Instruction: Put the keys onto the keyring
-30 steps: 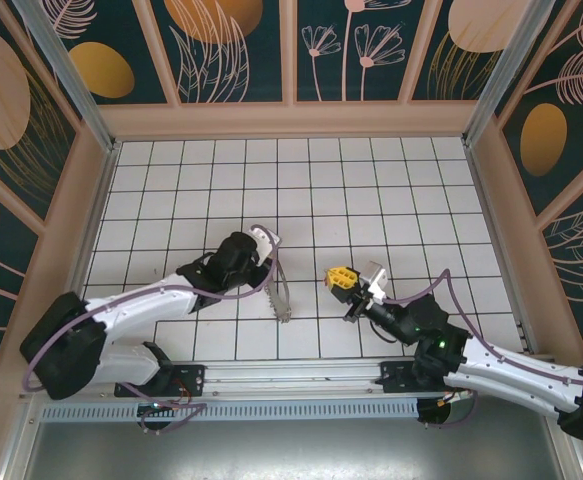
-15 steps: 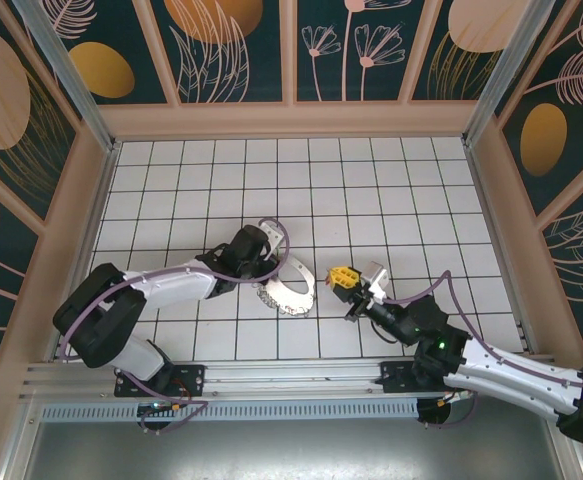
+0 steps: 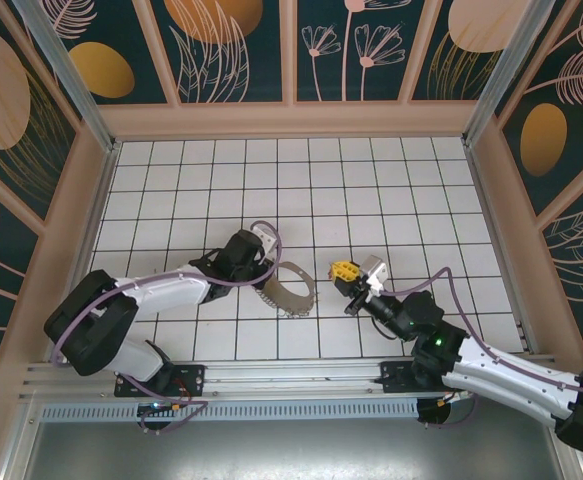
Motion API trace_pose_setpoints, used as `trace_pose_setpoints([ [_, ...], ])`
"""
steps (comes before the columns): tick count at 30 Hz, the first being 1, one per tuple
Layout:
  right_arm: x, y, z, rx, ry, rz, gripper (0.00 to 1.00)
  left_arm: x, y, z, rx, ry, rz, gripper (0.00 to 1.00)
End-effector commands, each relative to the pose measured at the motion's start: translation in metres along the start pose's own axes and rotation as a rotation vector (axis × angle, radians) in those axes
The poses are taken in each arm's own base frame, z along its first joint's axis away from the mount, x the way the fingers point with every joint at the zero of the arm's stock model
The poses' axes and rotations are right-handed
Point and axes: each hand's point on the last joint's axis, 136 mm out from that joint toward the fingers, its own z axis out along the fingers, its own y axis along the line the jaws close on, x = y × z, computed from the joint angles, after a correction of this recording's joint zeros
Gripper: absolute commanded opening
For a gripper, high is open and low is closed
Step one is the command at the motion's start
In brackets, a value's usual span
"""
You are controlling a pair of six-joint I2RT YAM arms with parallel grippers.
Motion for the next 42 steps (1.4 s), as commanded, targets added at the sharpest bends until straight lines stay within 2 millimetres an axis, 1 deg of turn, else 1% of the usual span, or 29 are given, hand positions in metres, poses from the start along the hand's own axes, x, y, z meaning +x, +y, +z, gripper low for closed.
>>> trace_pose_setpoints([
  [1, -0.004, -0.002, 0.001, 0.004, -0.019, 0.033, 0.0, -0.001, -0.002, -0.009, 0.026, 0.001, -0.029, 0.33],
  [2, -0.003, -0.003, 0.001, 0.01, -0.015, 0.039, 0.0, -0.003, -0.008, -0.011, 0.057, 0.003, -0.025, 0.35],
  [5, 0.002, -0.01, 0.003, 0.038, 0.007, 0.061, 0.0, -0.01, -0.036, -0.018, 0.215, 0.002, -0.021, 0.43],
  [6, 0.006, -0.012, 0.004, 0.045, 0.02, 0.069, 0.0, -0.01, -0.046, -0.021, 0.276, 0.009, -0.015, 0.62],
  [7, 0.008, -0.013, 0.005, 0.052, 0.03, 0.079, 0.0, -0.01, -0.055, -0.024, 0.324, 0.015, -0.007, 0.78],
  [8, 0.011, -0.015, 0.005, 0.061, 0.039, 0.092, 0.0, -0.008, -0.06, -0.028, 0.355, 0.026, -0.004, 0.81],
  [12, 0.021, -0.022, 0.005, 0.084, 0.064, 0.145, 0.0, -0.007, -0.072, -0.039, 0.432, 0.032, -0.01, 0.82],
  [14, 0.025, -0.023, 0.004, 0.086, 0.074, 0.165, 0.0, -0.004, -0.076, -0.041, 0.451, 0.038, -0.017, 0.83],
  [18, 0.037, -0.025, 0.004, 0.102, 0.119, 0.2, 0.0, 0.01, -0.084, -0.035, 0.439, 0.091, 0.018, 0.84],
  [24, 0.057, -0.029, 0.001, 0.136, 0.18, 0.25, 0.0, 0.025, -0.096, -0.026, 0.412, 0.165, 0.057, 0.8],
  [26, 0.061, -0.031, -0.001, 0.145, 0.188, 0.257, 0.0, 0.027, -0.097, -0.024, 0.407, 0.173, 0.045, 0.79],
  [32, 0.073, -0.036, -0.005, 0.182, 0.214, 0.292, 0.0, 0.027, -0.109, -0.015, 0.41, 0.185, 0.025, 0.76],
  [36, 0.078, -0.042, -0.01, 0.221, 0.201, 0.334, 0.0, 0.026, -0.118, -0.011, 0.422, 0.19, -0.009, 0.71],
  [40, 0.083, -0.044, -0.015, 0.231, 0.184, 0.352, 0.0, 0.033, -0.122, -0.006, 0.402, 0.225, -0.029, 0.67],
  [42, 0.082, -0.044, -0.016, 0.225, 0.176, 0.352, 0.0, 0.033, -0.126, -0.006, 0.4, 0.225, -0.039, 0.64],
])
